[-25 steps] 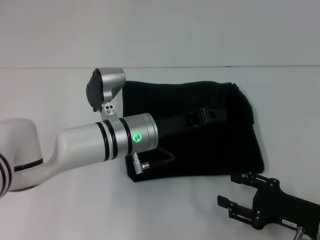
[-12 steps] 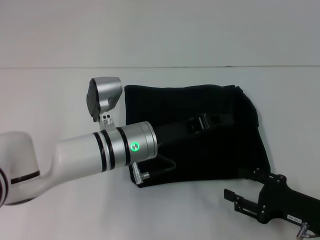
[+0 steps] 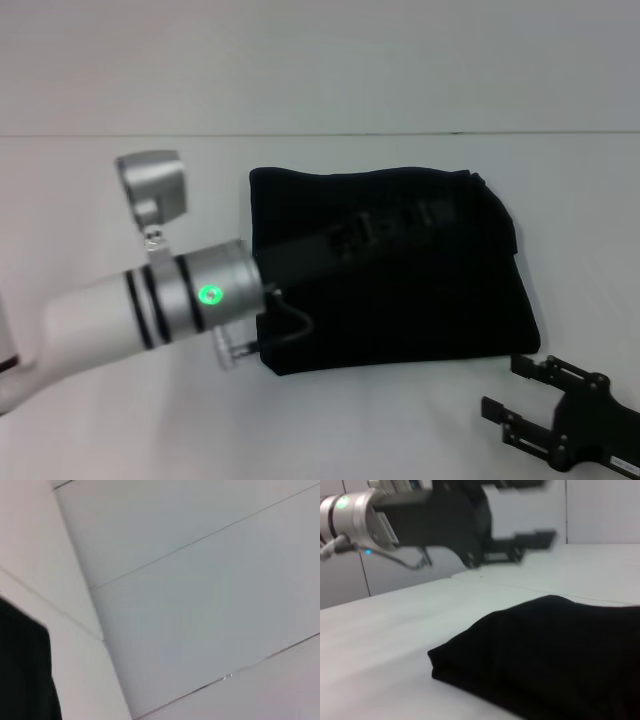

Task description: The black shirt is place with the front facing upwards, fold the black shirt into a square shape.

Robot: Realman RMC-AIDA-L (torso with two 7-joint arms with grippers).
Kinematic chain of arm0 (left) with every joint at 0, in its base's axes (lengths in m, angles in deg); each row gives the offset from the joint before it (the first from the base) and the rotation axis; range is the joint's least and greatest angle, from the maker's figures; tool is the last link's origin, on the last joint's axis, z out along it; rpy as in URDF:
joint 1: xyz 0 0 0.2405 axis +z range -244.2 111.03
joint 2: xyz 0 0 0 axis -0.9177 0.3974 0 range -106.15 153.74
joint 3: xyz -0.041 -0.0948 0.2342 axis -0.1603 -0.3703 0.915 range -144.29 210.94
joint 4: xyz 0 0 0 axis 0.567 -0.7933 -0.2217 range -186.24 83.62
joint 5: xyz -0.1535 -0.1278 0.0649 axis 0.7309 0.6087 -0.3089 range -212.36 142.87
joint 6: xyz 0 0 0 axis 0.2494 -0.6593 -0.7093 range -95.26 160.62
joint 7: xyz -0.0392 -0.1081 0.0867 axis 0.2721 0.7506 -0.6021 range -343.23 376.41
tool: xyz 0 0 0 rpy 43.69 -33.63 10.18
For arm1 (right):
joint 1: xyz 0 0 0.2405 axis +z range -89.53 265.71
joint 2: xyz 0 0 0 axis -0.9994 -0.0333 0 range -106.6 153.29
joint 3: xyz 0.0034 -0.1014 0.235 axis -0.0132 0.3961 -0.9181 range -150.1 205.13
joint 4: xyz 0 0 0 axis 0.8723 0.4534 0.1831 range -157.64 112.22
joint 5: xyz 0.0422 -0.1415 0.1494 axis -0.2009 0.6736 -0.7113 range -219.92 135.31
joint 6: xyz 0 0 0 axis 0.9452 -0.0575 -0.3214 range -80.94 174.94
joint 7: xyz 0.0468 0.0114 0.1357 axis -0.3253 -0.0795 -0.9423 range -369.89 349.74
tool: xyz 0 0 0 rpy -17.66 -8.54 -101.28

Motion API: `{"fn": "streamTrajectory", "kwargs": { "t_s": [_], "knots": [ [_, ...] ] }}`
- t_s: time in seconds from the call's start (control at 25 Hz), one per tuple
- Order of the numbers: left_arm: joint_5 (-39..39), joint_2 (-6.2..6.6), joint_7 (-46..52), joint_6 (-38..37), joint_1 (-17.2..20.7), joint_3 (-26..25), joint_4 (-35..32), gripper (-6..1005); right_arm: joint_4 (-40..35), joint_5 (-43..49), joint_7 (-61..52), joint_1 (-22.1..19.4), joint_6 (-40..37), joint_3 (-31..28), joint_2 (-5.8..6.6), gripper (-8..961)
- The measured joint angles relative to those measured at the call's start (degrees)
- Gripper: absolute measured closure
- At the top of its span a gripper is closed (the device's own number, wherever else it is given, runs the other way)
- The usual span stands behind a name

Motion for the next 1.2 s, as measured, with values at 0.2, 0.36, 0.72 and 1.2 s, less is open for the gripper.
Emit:
{"fn": "streamTrajectory", "kwargs": {
  "t_s": [0.2,0.36,0.72,1.2],
  "knots": [
    [0.26,0.56,1.36,-0.37,7.25,-1.66,-8.29,479,-1.25,-2.87,0.04,-2.08,-6.85,-2.27,-0.07,223],
    [0.30,2.20,0.98,1.85,10.66,-3.00,-9.25,320,1.49,-5.34,0.84,1.99,-6.01,-2.65,-0.53,224],
    [0.31,2.83,-0.42,3.80,15.66,-6.31,-9.35,50,10.97,-9.85,3.11,17.85,16.62,-3.64,-0.82,224],
    [-0.01,3.32,-0.42,5.34,16.18,-6.95,-9.50,50,12.40,-13.85,5.01,19.41,31.50,-3.84,-0.79,223]
  ]
}}
